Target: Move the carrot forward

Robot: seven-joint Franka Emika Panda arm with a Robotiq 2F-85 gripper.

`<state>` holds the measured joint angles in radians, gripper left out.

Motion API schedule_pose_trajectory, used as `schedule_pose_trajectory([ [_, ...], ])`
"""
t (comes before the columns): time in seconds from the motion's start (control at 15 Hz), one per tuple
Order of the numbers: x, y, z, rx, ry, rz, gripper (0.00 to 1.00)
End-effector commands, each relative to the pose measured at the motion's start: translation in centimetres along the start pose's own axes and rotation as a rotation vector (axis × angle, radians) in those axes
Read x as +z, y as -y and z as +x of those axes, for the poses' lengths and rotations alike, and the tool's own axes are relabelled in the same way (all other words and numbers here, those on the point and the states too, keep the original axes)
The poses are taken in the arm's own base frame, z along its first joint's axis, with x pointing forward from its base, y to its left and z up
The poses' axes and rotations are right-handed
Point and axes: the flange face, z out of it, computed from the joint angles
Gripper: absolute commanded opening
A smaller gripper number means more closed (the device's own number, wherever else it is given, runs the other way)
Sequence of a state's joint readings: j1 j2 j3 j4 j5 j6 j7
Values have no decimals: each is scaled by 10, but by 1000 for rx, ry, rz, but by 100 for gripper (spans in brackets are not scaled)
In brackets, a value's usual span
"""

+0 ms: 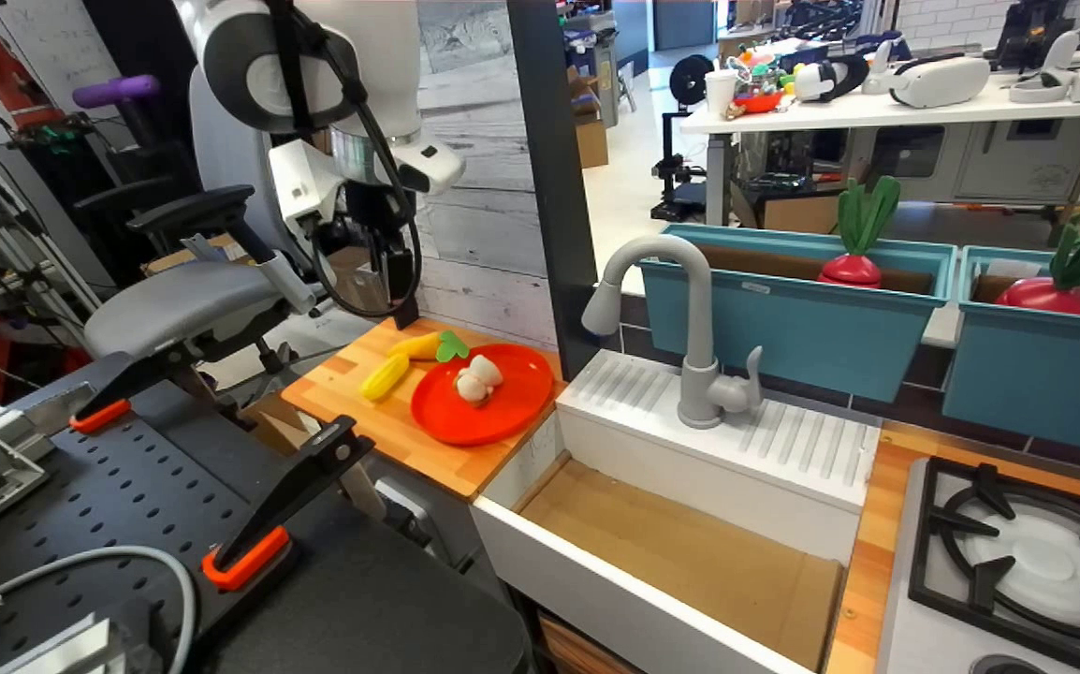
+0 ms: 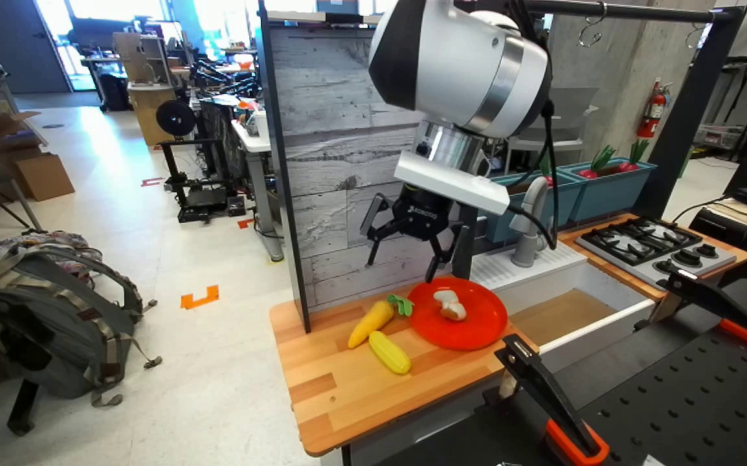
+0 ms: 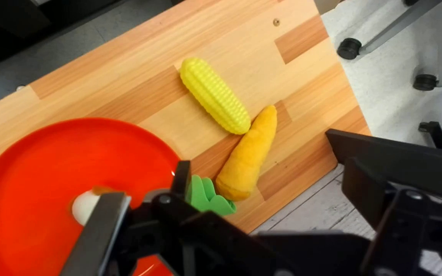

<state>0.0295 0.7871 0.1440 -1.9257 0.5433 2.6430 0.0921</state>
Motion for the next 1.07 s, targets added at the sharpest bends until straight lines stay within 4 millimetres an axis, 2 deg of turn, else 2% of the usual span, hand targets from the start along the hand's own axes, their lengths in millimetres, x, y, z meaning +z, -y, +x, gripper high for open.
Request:
schedule_pose_trajectory([
  [0.0,23,7,10,-5,-92,1,100],
  [0.33,48,7,9,-20,-127,-17,100],
  [1.0,88,17,11,-52,-59,-68,100],
])
